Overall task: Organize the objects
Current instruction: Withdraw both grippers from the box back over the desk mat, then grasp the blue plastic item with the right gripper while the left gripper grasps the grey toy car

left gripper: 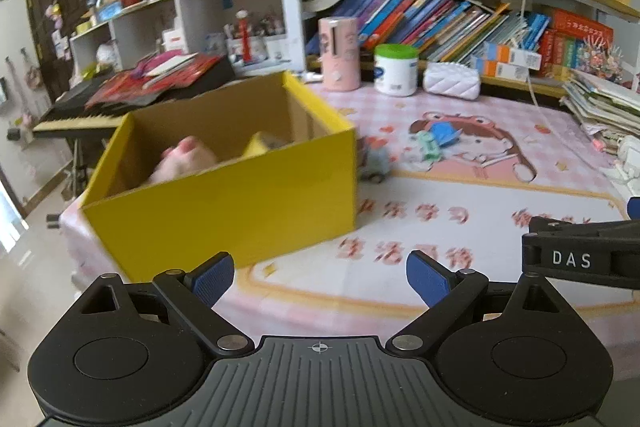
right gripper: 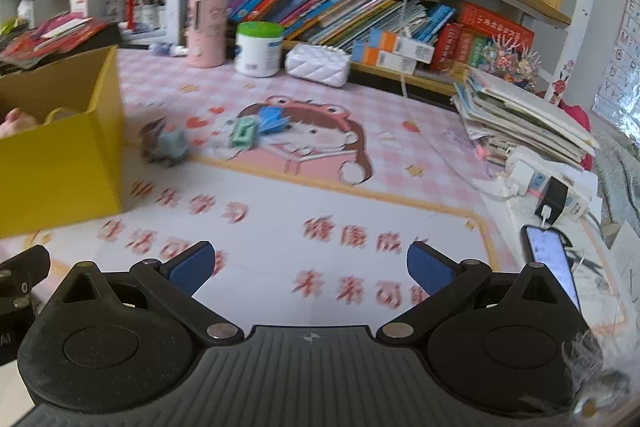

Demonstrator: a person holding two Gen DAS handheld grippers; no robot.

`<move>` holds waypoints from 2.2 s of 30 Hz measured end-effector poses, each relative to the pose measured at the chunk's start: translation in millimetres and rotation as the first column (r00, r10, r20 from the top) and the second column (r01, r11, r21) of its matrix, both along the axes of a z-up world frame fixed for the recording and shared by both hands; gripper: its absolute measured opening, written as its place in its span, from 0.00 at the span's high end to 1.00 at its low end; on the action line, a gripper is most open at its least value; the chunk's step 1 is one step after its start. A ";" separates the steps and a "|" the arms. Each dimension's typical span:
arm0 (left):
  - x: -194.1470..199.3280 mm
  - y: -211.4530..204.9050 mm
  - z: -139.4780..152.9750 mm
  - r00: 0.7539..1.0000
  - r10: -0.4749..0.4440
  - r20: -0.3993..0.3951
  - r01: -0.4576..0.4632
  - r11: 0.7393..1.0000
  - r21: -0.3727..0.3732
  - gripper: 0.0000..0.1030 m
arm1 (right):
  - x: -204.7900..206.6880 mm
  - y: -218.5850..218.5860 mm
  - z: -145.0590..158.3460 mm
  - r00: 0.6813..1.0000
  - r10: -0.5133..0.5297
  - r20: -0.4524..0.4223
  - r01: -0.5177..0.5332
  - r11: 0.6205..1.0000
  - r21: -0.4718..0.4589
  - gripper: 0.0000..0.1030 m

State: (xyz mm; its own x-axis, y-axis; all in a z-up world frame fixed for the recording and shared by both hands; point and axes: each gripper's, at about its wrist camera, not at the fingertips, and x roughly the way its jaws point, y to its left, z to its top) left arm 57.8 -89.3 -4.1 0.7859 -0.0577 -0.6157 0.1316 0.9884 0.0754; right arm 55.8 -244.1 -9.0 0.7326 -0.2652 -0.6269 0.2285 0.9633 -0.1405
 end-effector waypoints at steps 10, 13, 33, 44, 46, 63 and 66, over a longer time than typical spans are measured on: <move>41.0 -45.0 0.6 1.000 0.002 0.007 -0.001 1.000 -0.015 0.08 | 50.6 -51.2 5.3 1.000 0.012 0.019 -0.012 1.000 -0.001 0.00; 49.9 -54.9 0.2 1.000 0.018 0.006 -0.017 1.000 -0.017 0.08 | 63.8 -61.4 5.5 0.999 0.035 0.026 -0.035 0.999 0.005 0.00; 80.6 -88.7 -4.6 0.994 0.105 -0.006 -0.104 0.994 0.043 0.08 | 131.3 -89.7 -2.9 0.971 0.236 0.027 -0.237 0.963 0.130 0.04; 96.4 -114.4 -11.2 0.999 0.052 0.007 -0.053 0.997 0.048 0.17 | 168.6 -103.8 -4.8 0.963 0.268 0.028 -0.269 0.952 0.145 0.17; 104.4 -122.1 -15.1 0.998 0.062 0.013 -0.062 0.996 0.065 0.17 | 175.6 -107.9 -3.0 0.962 0.269 0.039 -0.272 0.952 0.138 0.17; 193.3 -134.1 -58.4 0.881 0.472 -0.034 -0.466 0.878 0.110 0.24 | 237.8 -119.8 -27.7 0.934 0.357 0.007 -0.354 0.925 0.138 0.35; 200.2 -132.1 -61.7 0.862 0.504 -0.050 -0.498 0.861 0.099 0.25 | 244.8 -118.6 -34.8 0.925 0.381 -0.006 -0.375 0.913 0.160 0.37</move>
State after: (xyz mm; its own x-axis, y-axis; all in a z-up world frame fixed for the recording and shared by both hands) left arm 258.0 -221.4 -65.8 0.6485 0.3839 -0.6573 -0.3718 0.9132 0.1666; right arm 300.6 -362.8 -43.8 0.7355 0.1280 -0.6653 -0.1592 0.9871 0.0139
